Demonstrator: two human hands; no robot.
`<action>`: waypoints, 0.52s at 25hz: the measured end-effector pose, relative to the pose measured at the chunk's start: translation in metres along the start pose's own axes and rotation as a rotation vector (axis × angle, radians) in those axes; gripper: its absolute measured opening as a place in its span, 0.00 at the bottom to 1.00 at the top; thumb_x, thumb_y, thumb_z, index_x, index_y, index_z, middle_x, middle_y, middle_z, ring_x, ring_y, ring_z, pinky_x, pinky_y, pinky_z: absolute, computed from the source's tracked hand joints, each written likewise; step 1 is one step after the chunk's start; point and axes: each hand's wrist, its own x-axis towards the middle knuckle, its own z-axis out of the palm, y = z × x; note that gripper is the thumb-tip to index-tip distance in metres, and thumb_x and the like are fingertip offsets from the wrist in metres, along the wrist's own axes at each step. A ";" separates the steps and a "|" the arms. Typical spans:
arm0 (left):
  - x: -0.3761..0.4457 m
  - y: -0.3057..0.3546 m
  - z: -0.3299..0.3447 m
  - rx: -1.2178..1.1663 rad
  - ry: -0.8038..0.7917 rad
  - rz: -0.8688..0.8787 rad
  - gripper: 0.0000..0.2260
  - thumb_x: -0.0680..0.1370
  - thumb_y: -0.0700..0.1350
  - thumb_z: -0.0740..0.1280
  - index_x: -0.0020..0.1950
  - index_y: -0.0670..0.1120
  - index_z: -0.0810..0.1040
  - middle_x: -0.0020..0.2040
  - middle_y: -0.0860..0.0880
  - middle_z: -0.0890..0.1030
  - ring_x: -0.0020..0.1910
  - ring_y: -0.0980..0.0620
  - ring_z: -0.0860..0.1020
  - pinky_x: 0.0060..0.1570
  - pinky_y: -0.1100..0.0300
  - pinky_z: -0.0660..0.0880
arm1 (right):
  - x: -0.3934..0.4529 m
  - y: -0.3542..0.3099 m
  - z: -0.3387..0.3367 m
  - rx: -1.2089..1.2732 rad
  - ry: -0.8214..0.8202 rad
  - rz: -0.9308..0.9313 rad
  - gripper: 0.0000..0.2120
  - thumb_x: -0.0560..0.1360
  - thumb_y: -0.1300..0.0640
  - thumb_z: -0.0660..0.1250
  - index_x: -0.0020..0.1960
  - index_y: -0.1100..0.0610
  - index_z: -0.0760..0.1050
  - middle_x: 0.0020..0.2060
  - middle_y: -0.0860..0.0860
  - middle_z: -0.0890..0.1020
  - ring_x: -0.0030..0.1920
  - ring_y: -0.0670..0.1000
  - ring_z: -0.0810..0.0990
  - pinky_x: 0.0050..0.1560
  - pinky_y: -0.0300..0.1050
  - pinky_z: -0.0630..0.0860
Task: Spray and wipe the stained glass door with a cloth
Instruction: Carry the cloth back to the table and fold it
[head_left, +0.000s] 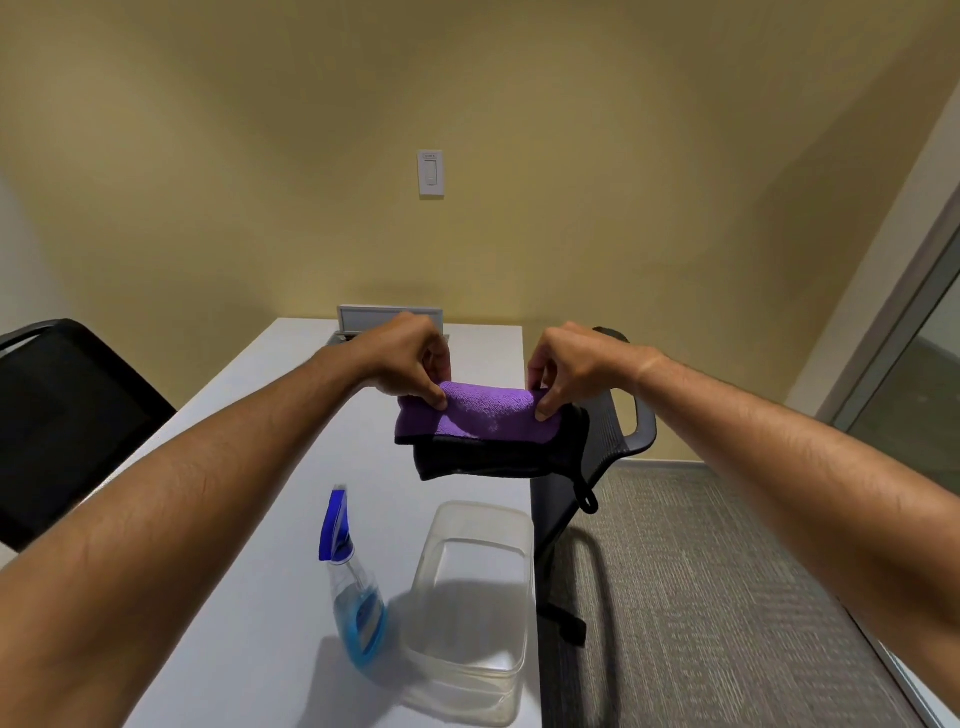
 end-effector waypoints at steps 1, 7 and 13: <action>0.000 -0.002 0.004 0.003 -0.002 -0.004 0.10 0.64 0.46 0.81 0.41 0.48 0.84 0.36 0.53 0.84 0.37 0.54 0.82 0.37 0.57 0.80 | 0.001 0.000 0.004 0.018 -0.001 0.013 0.11 0.60 0.48 0.82 0.39 0.47 0.83 0.31 0.40 0.81 0.33 0.37 0.77 0.27 0.29 0.66; 0.001 -0.019 0.030 -0.033 -0.035 -0.043 0.10 0.64 0.48 0.82 0.37 0.51 0.82 0.34 0.56 0.82 0.36 0.59 0.81 0.34 0.63 0.77 | 0.003 0.000 0.032 0.165 -0.049 0.091 0.12 0.60 0.52 0.83 0.41 0.50 0.85 0.33 0.45 0.84 0.35 0.44 0.82 0.34 0.38 0.78; 0.010 -0.033 0.055 -0.067 -0.109 -0.055 0.10 0.63 0.49 0.82 0.35 0.51 0.82 0.33 0.54 0.82 0.35 0.57 0.80 0.31 0.66 0.74 | 0.002 -0.001 0.051 0.231 -0.089 0.168 0.11 0.63 0.55 0.82 0.43 0.53 0.86 0.33 0.41 0.83 0.36 0.38 0.82 0.34 0.29 0.74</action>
